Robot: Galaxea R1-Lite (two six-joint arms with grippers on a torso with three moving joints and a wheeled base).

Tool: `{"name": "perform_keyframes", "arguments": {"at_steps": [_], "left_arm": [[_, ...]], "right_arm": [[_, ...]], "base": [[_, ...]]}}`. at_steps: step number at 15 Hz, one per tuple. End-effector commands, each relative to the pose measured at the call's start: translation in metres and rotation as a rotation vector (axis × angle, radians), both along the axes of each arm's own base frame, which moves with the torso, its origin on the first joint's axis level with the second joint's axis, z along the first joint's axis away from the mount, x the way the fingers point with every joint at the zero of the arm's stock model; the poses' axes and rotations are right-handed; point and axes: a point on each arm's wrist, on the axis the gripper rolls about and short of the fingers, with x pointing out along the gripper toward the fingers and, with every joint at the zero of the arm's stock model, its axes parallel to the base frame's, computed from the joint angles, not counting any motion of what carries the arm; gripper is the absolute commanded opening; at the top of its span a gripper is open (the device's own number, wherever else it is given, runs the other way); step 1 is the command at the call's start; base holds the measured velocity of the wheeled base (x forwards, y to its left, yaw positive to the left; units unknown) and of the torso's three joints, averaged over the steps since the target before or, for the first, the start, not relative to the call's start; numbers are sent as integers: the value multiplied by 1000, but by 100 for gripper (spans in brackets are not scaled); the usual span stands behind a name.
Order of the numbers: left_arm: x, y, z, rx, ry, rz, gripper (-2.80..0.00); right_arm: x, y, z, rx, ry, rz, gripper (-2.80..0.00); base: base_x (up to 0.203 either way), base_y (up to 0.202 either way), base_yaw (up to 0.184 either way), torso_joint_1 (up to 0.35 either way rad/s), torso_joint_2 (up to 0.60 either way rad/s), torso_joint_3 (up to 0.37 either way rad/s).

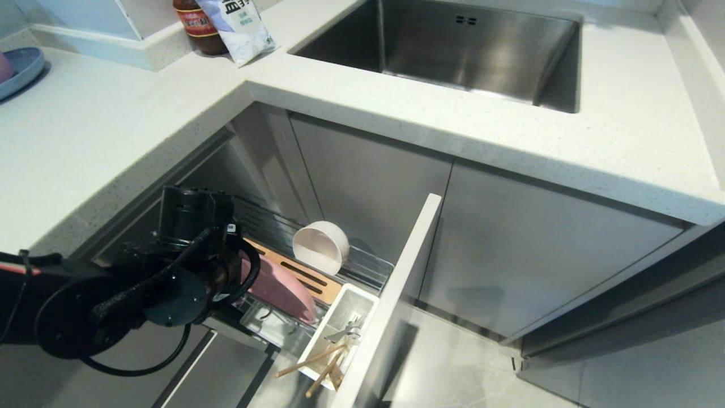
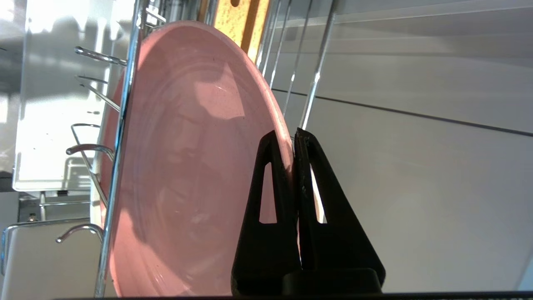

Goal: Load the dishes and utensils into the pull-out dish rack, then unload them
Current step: Pick up the plate and place it in the cupboard

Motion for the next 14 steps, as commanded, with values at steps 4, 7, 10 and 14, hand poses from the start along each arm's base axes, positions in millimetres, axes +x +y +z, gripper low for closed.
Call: {"name": "perform_keyframes", "arguments": {"at_steps": [4, 7, 10, 14], "left_arm": [[1, 1, -3, 1, 13, 13, -280], [1, 1, -2, 0, 10, 13, -30], [-2, 2, -4, 14, 37, 10, 0], [-7, 3, 2, 9, 27, 6, 0]], "right_arm": [[0, 0, 0, -1, -1, 0, -280], [0, 0, 0, 0, -1, 0, -280], [0, 0, 0, 0, -1, 0, -280], [0, 0, 0, 1, -1, 0, -280]], "base": [[0, 0, 0, 0, 0, 0], [0, 0, 0, 0, 0, 0], [0, 0, 0, 0, 0, 0], [0, 0, 0, 0, 0, 0]]}}
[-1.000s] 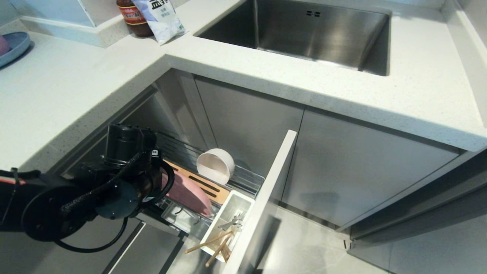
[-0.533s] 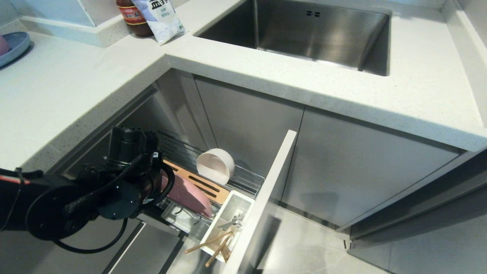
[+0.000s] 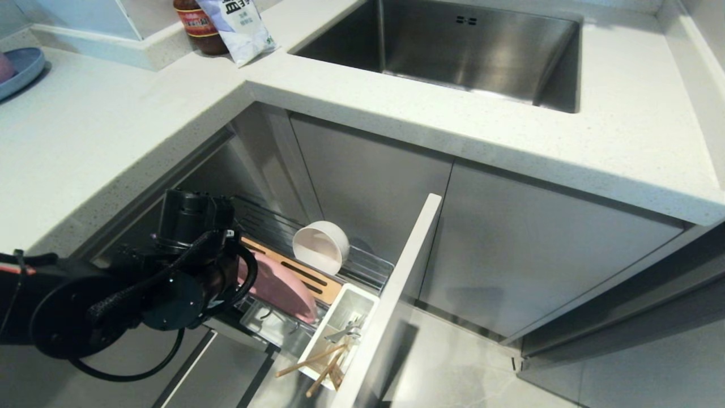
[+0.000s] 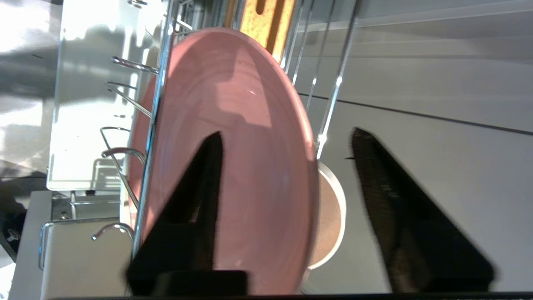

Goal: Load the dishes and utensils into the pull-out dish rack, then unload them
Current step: Pick up the plate and place it in the cupboard, then take the plate out of the cupboard

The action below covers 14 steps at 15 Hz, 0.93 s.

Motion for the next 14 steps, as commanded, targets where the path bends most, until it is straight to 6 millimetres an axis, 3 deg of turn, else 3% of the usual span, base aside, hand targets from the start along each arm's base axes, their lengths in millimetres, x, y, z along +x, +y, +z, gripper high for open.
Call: {"name": "perform_keyframes", "arguments": {"at_steps": [1, 12, 13, 14], "left_arm": [[-6, 0, 5, -9, -7, -3, 0], [-80, 12, 44, -1, 32, -134, 0], [-87, 16, 49, -4, 24, -144, -280], [-94, 18, 53, -5, 16, -154, -280]], "right_arm": [[0, 0, 0, 0, -2, 0, -280], [0, 0, 0, 0, -1, 0, -280], [0, 0, 0, 1, -1, 0, -280], [0, 0, 0, 1, -1, 0, -280]], "base": [[0, 0, 0, 0, 0, 0], [0, 0, 0, 0, 0, 0], [0, 0, 0, 0, 0, 0], [0, 0, 0, 0, 0, 0]]}}
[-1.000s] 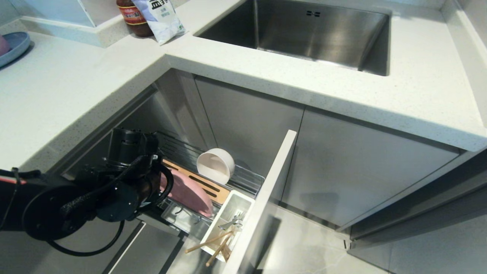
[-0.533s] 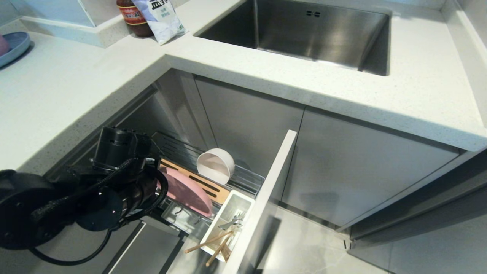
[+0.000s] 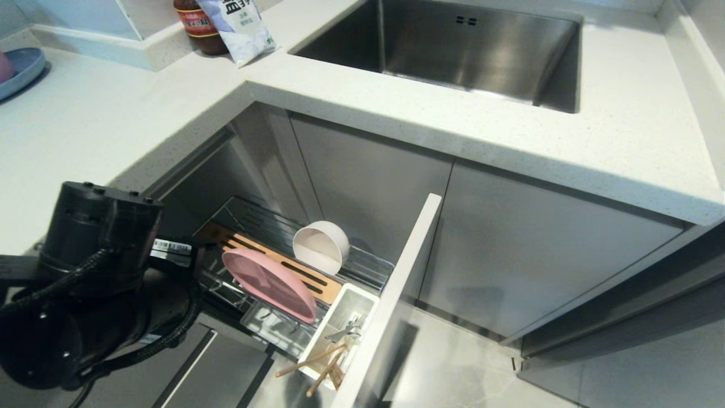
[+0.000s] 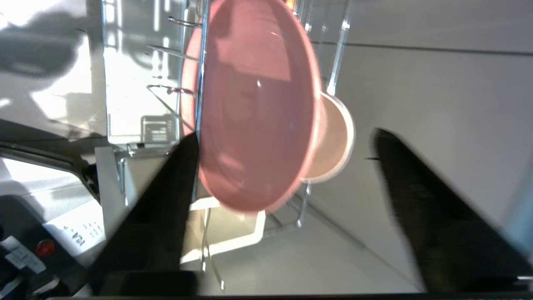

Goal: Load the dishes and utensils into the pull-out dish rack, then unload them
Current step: Take the plate out of the cupboard

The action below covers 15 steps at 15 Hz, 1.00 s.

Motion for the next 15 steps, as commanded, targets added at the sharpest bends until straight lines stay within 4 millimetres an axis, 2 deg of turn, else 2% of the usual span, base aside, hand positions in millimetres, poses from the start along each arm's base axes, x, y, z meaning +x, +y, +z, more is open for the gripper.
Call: {"name": "perform_keyframes", "arguments": {"at_steps": [1, 3, 6, 10, 13, 15], "left_arm": [[-21, 10, 18, -40, -58, -18, -280], [-33, 14, 34, -40, -85, -41, -280], [-38, 17, 68, 54, -183, -58, -280], [-51, 27, 136, 124, -390, -62, -280], [-70, 39, 184, 339, -606, -247, -280], [-88, 54, 202, 486, -762, -338, -280]], "right_arm": [[0, 0, 0, -1, -1, 0, -280], [0, 0, 0, -1, -1, 0, -280], [0, 0, 0, 1, -2, 0, -280], [0, 0, 0, 0, -2, 0, -280], [0, 0, 0, 1, -1, 0, -280], [0, 0, 0, 0, -2, 0, -280]], "base": [[0, 0, 0, 0, 0, 0], [0, 0, 0, 0, 0, 0], [0, 0, 0, 0, 0, 0], [0, 0, 0, 0, 0, 0], [0, 0, 0, 0, 0, 0], [0, 0, 0, 0, 0, 0]]}}
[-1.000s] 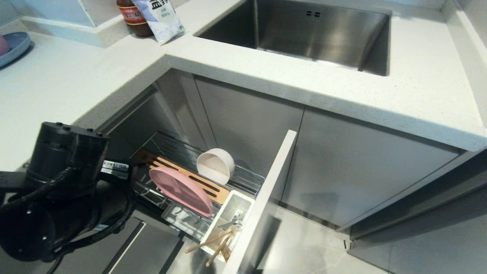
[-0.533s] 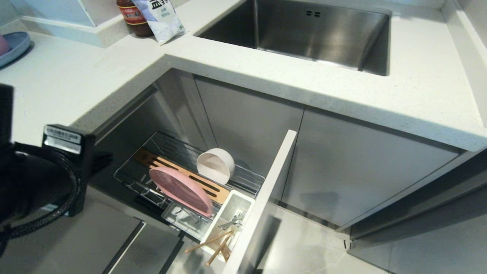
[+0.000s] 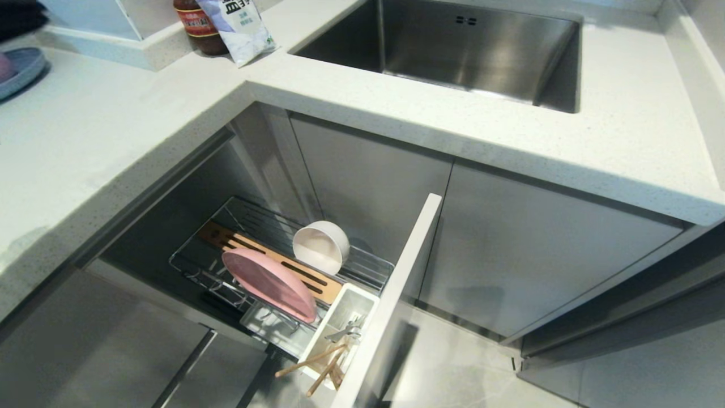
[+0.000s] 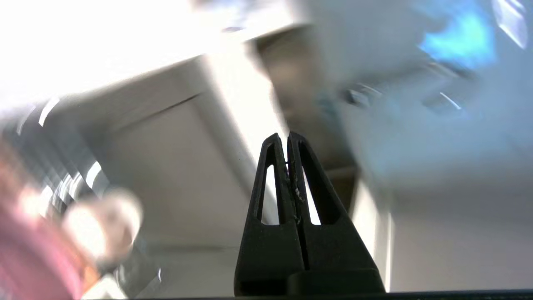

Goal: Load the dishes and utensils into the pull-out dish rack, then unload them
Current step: Take the plate out of the cupboard

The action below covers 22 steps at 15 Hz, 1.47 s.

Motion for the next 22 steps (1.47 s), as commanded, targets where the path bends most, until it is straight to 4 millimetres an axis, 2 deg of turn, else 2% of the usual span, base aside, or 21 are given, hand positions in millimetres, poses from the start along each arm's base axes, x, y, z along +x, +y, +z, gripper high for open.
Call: {"name": "perform_keyframes", "arguments": {"at_steps": [1, 3, 4, 6, 8, 9, 12, 16, 22], "left_arm": [[-19, 21, 16, 168, -147, 18, -280], [-30, 37, 21, 235, -213, 66, -280], [-41, 43, 22, 277, -257, 48, -280], [-81, 51, 18, 361, -325, 2, -280], [-114, 55, 4, 468, -320, -12, -280], [-129, 57, -7, 543, -311, 0, -280], [-151, 57, -49, 711, -246, 70, -280], [-175, 59, -109, 777, -183, 189, -280], [-182, 55, -206, 814, -105, 219, -280]], "right_arm": [[0, 0, 0, 1, -1, 0, -280], [0, 0, 0, 1, -1, 0, -280], [0, 0, 0, 1, -1, 0, -280], [0, 0, 0, 0, -2, 0, -280], [0, 0, 0, 0, -2, 0, -280], [0, 0, 0, 0, -1, 0, -280], [0, 0, 0, 0, -1, 0, -280], [0, 0, 0, 0, -1, 0, -280], [0, 0, 0, 1, -1, 0, -280]], "base": [[0, 0, 0, 0, 0, 0], [0, 0, 0, 0, 0, 0], [0, 0, 0, 0, 0, 0], [0, 0, 0, 0, 0, 0], [0, 0, 0, 0, 0, 0], [0, 0, 0, 0, 0, 0], [0, 0, 0, 0, 0, 0], [0, 0, 0, 0, 0, 0], [0, 0, 0, 0, 0, 0]]}}
